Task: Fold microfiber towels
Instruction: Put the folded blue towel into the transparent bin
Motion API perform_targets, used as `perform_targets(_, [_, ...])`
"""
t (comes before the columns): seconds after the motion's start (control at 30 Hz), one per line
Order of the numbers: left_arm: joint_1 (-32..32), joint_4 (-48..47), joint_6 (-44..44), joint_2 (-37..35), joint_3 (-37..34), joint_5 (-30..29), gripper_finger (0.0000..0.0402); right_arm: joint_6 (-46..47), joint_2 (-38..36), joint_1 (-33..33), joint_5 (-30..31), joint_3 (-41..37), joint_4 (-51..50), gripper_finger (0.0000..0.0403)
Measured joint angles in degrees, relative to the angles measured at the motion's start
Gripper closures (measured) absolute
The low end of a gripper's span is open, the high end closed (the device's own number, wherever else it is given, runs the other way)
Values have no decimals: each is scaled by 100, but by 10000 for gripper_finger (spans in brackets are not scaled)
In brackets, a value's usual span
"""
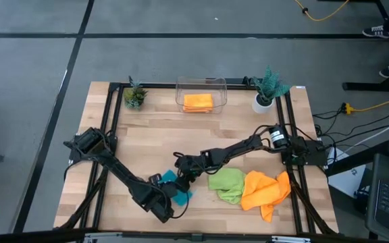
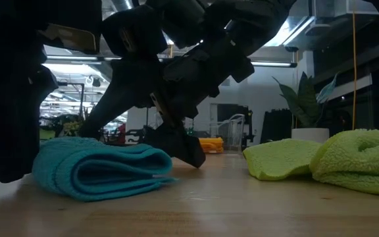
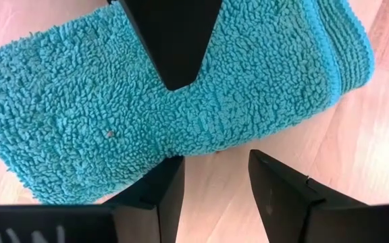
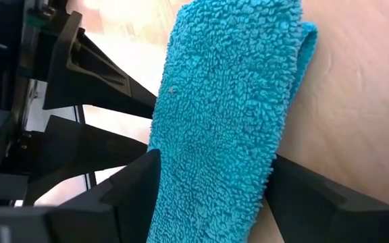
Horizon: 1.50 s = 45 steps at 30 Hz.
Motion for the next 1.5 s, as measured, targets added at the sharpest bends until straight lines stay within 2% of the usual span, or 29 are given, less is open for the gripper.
perform_targets(0.27, [-32, 44, -24, 2, 0, -19, 245, 164, 52, 83, 0, 9, 60, 155])
perform_targets(0.47, [-45, 47, -21, 4, -2, -17, 245, 289, 52, 104, 46, 11, 33, 191])
perform_targets(0.63, [-55, 42, -25, 4, -2, -27, 245, 314, 52, 117, 151, 11, 53, 255])
perform_targets(0.83, [-55, 43, -26, 7, -2, -87, 245, 315, 52, 117, 169, 4, 99, 368])
perform_targets(0.9, [-55, 47, -22, 7, -2, -127, 245, 273, 52, 115, 170, 1, 112, 389])
perform_targets(1.07, [-73, 68, -68, 9, 2, -92, 245, 168, 21, 16, 108, -2, 84, 395])
perform_targets(1.17, [-199, 15, -279, 2, 113, 59, 246, -45, -121, -86, 64, -1, -77, 395])
perform_targets(1.27, [-401, -119, -586, -39, 352, -33, 252, -328, -289, -189, 20, -28, -324, 395])
perform_targets(1.5, [-964, -1403, -1497, -76, 1186, -114, 272, -716, -493, -585, 194, -26, -869, 395])
